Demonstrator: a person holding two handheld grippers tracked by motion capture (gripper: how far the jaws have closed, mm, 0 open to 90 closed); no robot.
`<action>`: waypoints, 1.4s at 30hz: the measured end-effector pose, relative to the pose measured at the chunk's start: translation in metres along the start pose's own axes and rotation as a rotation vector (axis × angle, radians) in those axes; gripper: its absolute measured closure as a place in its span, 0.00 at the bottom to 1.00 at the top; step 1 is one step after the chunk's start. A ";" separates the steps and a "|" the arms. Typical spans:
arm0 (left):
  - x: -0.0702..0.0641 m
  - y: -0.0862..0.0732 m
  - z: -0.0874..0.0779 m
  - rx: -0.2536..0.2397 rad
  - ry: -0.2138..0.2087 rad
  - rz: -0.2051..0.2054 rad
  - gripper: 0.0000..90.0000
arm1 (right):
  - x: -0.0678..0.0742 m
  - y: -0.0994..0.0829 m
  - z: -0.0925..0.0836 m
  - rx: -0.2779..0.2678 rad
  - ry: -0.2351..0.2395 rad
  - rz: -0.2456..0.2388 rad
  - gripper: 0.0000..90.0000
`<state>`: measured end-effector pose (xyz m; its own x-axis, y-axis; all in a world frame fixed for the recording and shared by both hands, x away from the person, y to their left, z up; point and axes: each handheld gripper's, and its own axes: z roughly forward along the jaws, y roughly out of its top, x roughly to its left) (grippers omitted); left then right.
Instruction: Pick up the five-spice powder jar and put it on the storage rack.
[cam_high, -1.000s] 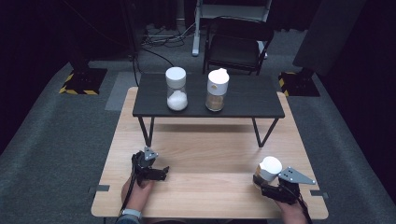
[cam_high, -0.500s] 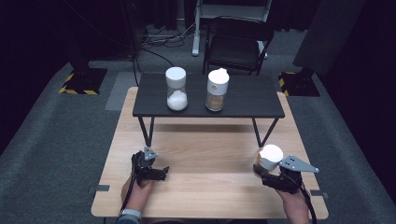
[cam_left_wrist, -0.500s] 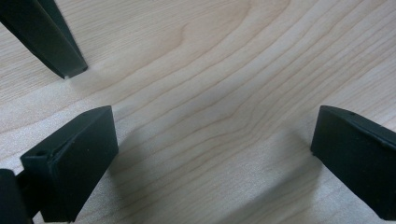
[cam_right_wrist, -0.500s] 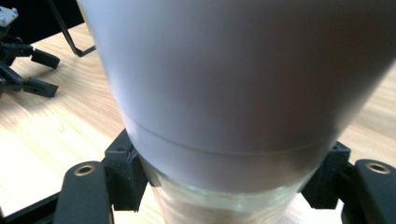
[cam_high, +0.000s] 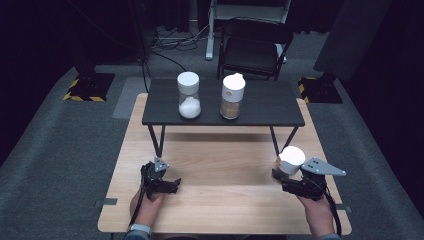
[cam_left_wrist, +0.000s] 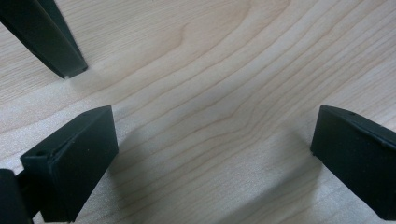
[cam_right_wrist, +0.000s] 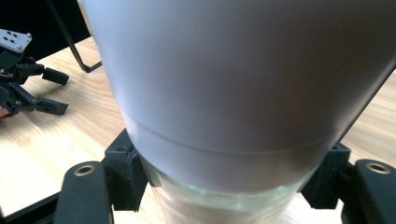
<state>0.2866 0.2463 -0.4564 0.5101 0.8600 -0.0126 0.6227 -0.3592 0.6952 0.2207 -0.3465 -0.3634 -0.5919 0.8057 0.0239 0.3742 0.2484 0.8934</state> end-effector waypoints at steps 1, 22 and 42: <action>0.000 0.000 0.000 0.000 0.000 0.000 0.01 | 0.000 0.002 0.000 0.000 0.000 0.001 0.34; 0.000 0.000 0.000 0.000 0.000 0.000 0.00 | -0.005 0.040 -0.003 -0.012 0.002 0.009 0.34; -0.001 0.000 0.000 0.000 0.007 -0.008 0.01 | -0.013 0.072 -0.004 -0.040 0.010 0.005 0.34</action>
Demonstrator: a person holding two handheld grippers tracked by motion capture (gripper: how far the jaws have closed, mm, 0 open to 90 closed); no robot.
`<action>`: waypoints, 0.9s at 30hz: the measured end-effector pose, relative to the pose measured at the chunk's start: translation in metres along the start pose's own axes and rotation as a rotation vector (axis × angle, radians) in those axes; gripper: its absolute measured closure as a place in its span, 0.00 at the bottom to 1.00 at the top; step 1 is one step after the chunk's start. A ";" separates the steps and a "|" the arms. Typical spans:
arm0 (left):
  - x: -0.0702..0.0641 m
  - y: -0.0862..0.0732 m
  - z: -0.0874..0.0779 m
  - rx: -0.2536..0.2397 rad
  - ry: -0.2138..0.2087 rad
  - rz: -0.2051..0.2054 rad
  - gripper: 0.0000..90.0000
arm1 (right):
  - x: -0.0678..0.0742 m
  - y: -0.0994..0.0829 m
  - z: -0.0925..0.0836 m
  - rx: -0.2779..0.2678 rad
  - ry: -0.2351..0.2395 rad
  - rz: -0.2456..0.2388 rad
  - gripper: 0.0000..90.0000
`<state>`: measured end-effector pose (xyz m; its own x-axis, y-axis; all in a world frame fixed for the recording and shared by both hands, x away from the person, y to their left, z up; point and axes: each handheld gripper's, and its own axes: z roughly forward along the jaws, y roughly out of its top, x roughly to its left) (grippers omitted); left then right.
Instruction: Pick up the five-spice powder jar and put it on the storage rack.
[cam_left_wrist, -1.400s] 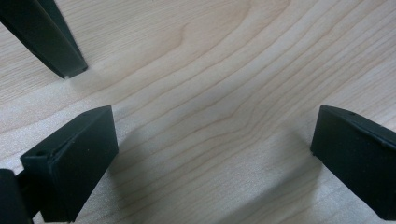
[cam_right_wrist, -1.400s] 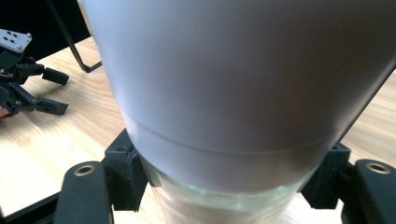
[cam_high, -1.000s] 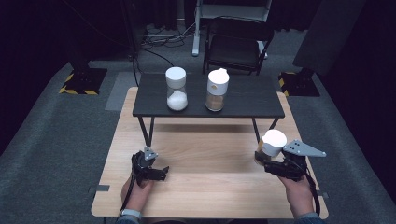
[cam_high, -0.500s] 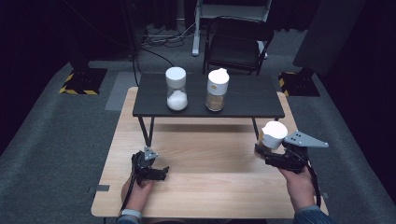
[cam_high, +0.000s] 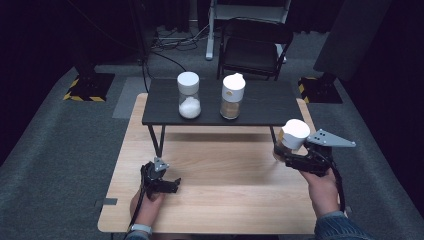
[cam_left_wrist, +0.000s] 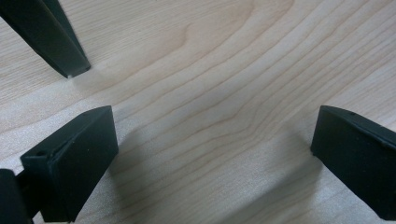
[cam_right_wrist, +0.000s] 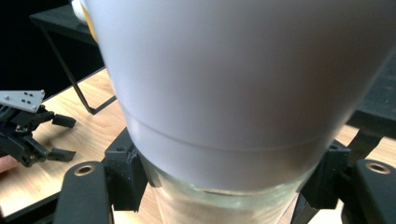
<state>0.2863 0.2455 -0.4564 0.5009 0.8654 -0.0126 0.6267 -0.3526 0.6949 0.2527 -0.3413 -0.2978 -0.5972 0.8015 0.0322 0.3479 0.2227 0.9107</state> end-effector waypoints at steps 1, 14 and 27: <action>0.000 0.000 0.000 -0.001 0.000 -0.003 0.00 | 0.000 0.001 0.000 -0.001 -0.001 0.001 0.34; 0.000 0.000 0.000 -0.001 0.004 0.002 0.01 | -0.005 0.027 0.006 -0.011 -0.009 0.000 0.34; -0.001 0.000 0.000 -0.002 0.006 0.000 0.00 | -0.008 0.054 0.018 -0.004 -0.015 -0.018 0.34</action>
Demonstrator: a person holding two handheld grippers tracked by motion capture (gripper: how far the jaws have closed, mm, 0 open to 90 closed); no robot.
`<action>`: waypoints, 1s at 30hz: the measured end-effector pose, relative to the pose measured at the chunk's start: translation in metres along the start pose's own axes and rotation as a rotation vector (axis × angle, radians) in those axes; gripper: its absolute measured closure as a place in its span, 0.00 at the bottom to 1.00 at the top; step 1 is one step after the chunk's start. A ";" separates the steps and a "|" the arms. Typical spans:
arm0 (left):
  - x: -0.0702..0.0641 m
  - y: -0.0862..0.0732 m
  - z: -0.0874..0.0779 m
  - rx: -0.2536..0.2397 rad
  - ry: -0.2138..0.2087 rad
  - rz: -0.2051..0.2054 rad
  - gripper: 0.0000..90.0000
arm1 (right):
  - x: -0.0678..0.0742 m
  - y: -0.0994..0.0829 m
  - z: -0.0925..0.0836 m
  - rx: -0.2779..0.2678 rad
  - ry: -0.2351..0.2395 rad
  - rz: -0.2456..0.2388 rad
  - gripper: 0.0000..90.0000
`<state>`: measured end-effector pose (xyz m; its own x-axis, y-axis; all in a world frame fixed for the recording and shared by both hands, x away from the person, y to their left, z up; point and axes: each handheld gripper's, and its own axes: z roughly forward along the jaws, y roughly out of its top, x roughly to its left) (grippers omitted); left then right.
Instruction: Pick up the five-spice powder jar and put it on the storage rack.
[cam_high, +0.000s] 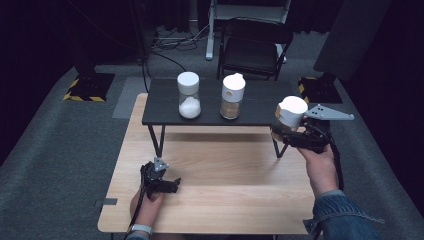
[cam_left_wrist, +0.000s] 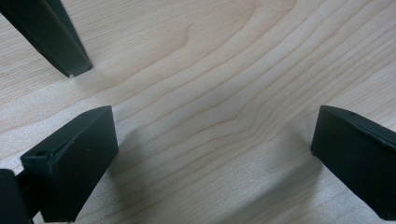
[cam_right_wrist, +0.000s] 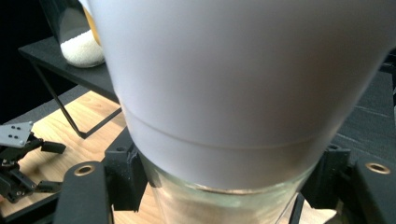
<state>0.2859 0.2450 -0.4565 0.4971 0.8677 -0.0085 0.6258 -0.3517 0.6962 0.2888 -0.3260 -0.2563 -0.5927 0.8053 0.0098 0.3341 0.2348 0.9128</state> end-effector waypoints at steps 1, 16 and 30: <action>0.000 0.000 0.000 0.000 0.000 0.000 0.00 | -0.001 0.001 0.001 0.000 0.001 0.003 0.34; 0.000 0.000 0.000 0.000 0.000 -0.001 0.00 | -0.012 0.016 0.019 -0.009 -0.021 0.021 0.34; 0.000 0.000 0.000 0.001 0.000 0.000 0.00 | -0.014 0.027 0.040 -0.007 -0.029 0.013 0.34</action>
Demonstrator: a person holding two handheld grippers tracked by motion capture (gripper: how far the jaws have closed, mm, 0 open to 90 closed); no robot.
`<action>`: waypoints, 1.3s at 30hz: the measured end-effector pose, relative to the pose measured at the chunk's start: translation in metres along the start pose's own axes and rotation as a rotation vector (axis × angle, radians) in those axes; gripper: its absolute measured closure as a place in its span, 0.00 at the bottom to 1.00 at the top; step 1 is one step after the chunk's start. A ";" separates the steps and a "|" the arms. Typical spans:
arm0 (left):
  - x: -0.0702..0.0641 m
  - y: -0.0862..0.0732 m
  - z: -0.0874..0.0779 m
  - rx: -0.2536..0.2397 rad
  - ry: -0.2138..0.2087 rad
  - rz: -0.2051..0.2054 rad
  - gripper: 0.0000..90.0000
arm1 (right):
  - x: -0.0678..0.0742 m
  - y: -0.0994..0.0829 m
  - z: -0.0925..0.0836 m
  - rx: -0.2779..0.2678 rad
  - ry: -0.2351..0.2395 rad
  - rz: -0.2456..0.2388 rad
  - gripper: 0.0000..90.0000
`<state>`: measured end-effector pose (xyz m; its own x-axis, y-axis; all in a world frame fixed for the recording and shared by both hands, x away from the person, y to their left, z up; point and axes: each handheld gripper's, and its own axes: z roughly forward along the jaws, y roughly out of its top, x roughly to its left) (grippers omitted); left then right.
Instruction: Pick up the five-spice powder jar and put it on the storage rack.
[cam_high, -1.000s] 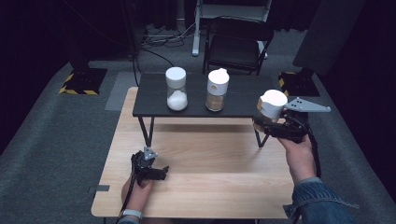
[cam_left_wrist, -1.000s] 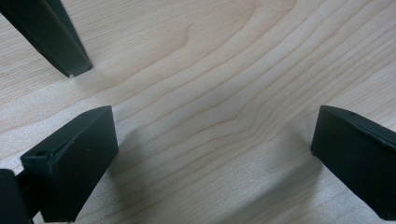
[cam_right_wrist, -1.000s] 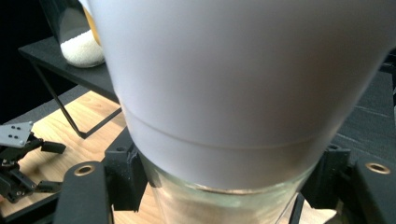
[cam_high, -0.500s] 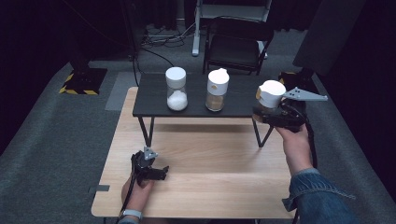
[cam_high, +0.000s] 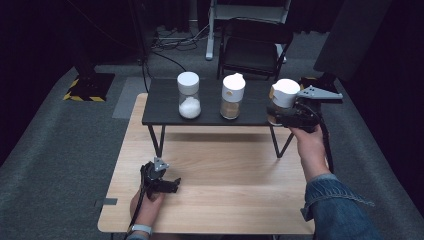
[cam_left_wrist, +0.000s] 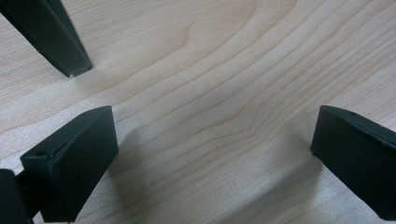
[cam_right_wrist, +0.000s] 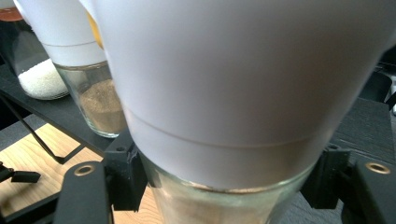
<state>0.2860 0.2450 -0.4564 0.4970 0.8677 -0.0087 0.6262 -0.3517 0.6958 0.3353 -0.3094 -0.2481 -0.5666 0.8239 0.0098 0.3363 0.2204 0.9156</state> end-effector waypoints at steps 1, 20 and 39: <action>0.000 0.000 0.000 0.000 0.000 0.000 0.00 | 0.000 0.001 0.001 0.001 0.000 -0.001 0.34; 0.000 0.000 0.000 0.001 0.001 0.000 0.00 | -0.005 0.003 0.026 0.002 0.001 0.019 0.34; -0.001 0.000 0.000 0.000 0.003 -0.002 0.00 | -0.007 -0.004 0.041 -0.007 0.013 0.031 0.34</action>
<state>0.2852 0.2444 -0.4564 0.4937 0.8696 -0.0078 0.6273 -0.3499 0.6957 0.3688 -0.2941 -0.2688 -0.5662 0.8232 0.0434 0.3486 0.1914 0.9175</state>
